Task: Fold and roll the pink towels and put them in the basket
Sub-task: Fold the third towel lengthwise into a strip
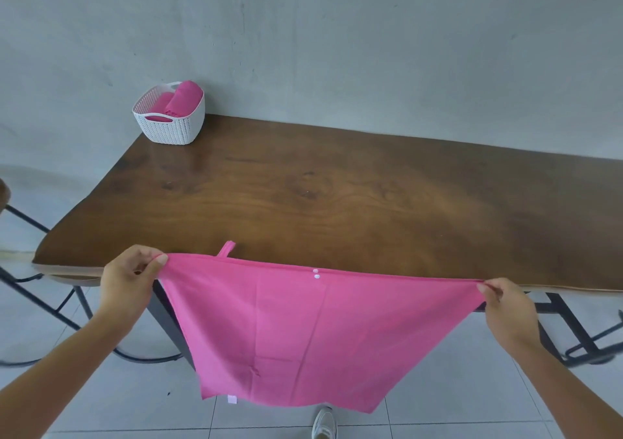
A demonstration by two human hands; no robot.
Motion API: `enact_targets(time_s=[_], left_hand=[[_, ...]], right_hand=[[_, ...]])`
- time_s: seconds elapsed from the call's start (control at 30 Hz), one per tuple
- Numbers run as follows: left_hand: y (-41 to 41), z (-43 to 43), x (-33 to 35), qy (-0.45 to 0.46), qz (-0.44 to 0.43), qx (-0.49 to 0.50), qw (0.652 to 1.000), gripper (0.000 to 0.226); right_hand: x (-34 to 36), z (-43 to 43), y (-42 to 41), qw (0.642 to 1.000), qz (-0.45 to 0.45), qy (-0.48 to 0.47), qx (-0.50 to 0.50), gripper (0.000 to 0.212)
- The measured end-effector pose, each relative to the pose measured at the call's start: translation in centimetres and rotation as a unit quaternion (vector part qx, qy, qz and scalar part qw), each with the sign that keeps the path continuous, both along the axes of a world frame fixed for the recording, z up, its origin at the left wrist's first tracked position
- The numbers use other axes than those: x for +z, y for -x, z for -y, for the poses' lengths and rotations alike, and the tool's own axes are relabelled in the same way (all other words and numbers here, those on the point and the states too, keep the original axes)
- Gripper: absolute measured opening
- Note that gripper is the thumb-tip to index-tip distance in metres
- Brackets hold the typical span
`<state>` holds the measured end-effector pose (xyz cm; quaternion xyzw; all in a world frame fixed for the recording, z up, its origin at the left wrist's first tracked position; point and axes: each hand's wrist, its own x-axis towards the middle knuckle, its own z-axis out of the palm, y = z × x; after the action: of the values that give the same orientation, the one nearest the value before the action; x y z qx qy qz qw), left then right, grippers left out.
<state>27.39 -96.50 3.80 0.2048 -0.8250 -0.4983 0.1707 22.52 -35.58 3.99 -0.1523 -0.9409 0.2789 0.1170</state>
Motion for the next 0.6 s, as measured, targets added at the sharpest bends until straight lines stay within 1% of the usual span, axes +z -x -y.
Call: enact_targets(time_s=[0.07,0.17,0.23,0.27,0.37,0.43,0.53,0.6], left_hand=[[0.9,-0.3,0.4,0.002,-0.001,0.025,1.0,0.012],[2.4,-1.4,1.1,0.037,0.002,0.077,0.996,0.007],[3.2,-2.2,1.4,0.046,0.009,0.109,0.993,0.007],[3.5,-2.5,1.4,0.05,0.014,0.122,0.991,0.007],[4.8,-3.3,1.1,0.047,0.021,0.145,0.988,0.003],[5.8,-3.4,0.6,0.038,0.026,0.152,0.987,0.008],[7.3,-3.7,-0.2,0.057,0.048,0.152,0.986,0.003],[8.3,-4.1,-0.5,0.06,0.073,0.161,0.982,0.008]], right_hand=[[0.5,0.4,0.5,1.0,-0.006,0.006,-0.005,0.012],[1.5,0.9,1.3,0.999,-0.016,0.029,-0.013,0.005],[1.8,1.0,2.0,0.999,-0.018,0.029,-0.013,0.002],[1.7,0.8,2.3,0.999,-0.016,0.024,-0.013,0.004],[1.2,0.5,3.6,0.999,-0.019,0.032,-0.034,0.023],[0.9,0.3,4.6,0.997,-0.019,0.044,-0.062,0.019],[0.3,0.1,6.2,0.995,-0.012,0.049,-0.083,0.01],[-0.3,-0.2,7.4,0.994,-0.006,0.053,-0.09,0.009]])
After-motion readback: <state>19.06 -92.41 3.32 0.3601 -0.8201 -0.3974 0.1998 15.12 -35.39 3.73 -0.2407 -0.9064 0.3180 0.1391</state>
